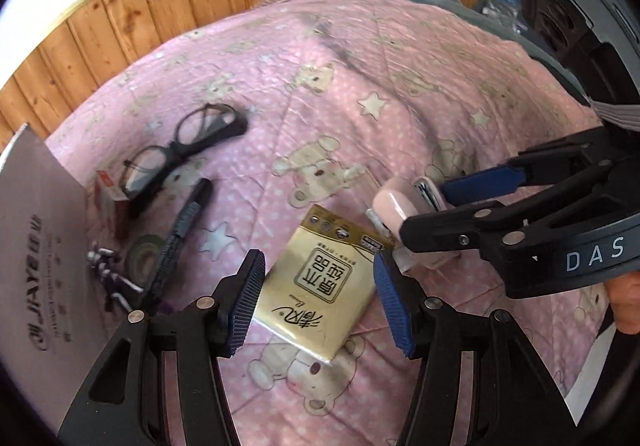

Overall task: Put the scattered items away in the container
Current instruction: 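Grasp the tissue pack with the left tool while the right grasps the pink stapler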

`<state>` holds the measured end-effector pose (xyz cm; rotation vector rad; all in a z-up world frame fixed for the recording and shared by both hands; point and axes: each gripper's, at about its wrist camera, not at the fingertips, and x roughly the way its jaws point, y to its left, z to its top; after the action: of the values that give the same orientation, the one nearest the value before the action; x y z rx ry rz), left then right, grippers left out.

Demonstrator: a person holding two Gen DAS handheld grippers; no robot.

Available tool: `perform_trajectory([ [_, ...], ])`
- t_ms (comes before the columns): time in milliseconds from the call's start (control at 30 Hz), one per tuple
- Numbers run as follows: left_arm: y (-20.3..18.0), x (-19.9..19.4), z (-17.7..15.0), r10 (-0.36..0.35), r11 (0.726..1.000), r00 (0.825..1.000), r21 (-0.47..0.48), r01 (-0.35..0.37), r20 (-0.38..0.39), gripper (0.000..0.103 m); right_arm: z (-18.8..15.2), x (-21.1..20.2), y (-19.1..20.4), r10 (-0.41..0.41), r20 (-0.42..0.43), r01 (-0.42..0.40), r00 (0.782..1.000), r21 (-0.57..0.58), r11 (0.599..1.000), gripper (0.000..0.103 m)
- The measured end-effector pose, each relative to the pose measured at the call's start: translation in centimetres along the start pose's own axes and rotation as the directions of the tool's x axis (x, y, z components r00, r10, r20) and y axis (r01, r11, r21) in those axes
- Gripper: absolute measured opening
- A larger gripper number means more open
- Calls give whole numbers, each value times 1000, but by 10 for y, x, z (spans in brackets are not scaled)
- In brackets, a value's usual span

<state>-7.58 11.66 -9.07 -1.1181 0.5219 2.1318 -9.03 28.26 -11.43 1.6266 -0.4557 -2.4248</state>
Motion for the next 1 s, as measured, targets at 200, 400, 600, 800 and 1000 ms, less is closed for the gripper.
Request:
perform_trajectory([
  [200, 5, 11, -2, -66, 994, 998, -83, 66, -1, 67, 3, 9, -6, -15, -7, 15, 1000, -1, 1000, 54],
  [400, 7, 16, -17, 21, 991, 997, -132, -30, -72, 65, 12, -9, -17, -52, 72, 49, 996, 43, 998, 51],
  [600, 1, 16, -6, 7, 985, 999, -173, -14, -44, 65, 12, -13, -18, -133, 114, 130, 984, 34, 991, 66],
  [800, 12, 24, -1, -25, 961, 998, -277, 9, -56, 63, 11, -28, -27, -193, 166, 181, 967, 83, 980, 63],
  [1000, 7, 27, 1, 17, 956, 999, -293, -28, -39, 60, 15, -2, -12, -218, 128, 220, 967, 3, 976, 53],
])
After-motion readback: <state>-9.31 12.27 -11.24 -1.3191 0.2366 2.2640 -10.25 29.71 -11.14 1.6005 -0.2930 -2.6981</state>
